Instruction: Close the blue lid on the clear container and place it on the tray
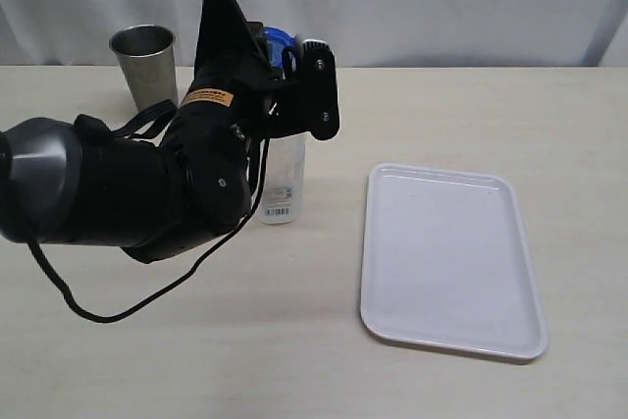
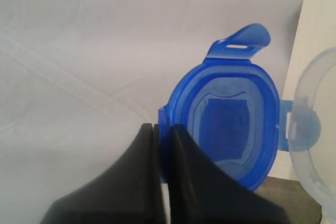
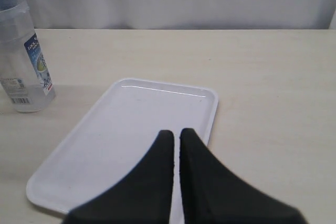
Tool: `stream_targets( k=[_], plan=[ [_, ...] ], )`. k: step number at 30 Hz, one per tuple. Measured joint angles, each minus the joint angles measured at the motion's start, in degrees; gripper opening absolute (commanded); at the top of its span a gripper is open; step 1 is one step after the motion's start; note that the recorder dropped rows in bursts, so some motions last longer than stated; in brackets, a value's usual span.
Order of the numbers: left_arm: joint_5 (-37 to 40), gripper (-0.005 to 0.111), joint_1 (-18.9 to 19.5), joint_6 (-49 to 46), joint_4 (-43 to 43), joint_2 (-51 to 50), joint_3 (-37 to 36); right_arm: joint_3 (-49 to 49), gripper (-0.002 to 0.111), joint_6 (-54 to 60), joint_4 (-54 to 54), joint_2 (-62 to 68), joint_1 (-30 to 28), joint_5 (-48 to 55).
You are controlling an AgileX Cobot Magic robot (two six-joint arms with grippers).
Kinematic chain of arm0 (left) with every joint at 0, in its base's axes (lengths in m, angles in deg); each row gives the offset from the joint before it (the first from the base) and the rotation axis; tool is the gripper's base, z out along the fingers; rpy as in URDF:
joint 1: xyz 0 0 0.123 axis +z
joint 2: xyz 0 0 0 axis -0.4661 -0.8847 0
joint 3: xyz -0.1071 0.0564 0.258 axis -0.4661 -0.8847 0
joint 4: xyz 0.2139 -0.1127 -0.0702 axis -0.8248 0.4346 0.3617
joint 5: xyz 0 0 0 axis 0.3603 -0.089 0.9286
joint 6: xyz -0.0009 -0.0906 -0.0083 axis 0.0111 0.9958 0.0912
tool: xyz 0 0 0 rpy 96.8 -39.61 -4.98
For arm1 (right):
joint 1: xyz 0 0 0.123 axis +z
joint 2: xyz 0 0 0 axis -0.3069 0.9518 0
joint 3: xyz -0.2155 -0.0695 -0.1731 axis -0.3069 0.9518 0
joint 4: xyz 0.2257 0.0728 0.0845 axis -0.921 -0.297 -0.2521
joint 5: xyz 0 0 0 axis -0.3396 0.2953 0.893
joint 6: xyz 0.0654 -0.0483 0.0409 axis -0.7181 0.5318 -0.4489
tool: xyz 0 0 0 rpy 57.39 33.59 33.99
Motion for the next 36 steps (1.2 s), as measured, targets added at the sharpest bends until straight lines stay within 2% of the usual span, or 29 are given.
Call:
stream_targets(
  k=[10, 18, 28, 36],
  plan=[
    [-0.1, 0.000, -0.1, 0.0, -1.2, 0.0, 0.0, 0.0, 0.004, 0.0, 0.0, 0.0, 0.0, 0.0],
    [2.6, 0.000, -0.1, 0.0, -2.0, 0.0, 0.0, 0.0, 0.004, 0.0, 0.0, 0.0, 0.0, 0.0],
    [0.4, 0.000, -0.1, 0.0, -2.0, 0.0, 0.0, 0.0, 0.004, 0.0, 0.0, 0.0, 0.0, 0.0],
    [0.3, 0.000, -2.4, 0.0, -2.0, 0.0, 0.0, 0.0, 0.004, 0.0, 0.0, 0.0, 0.0, 0.0]
  ],
)
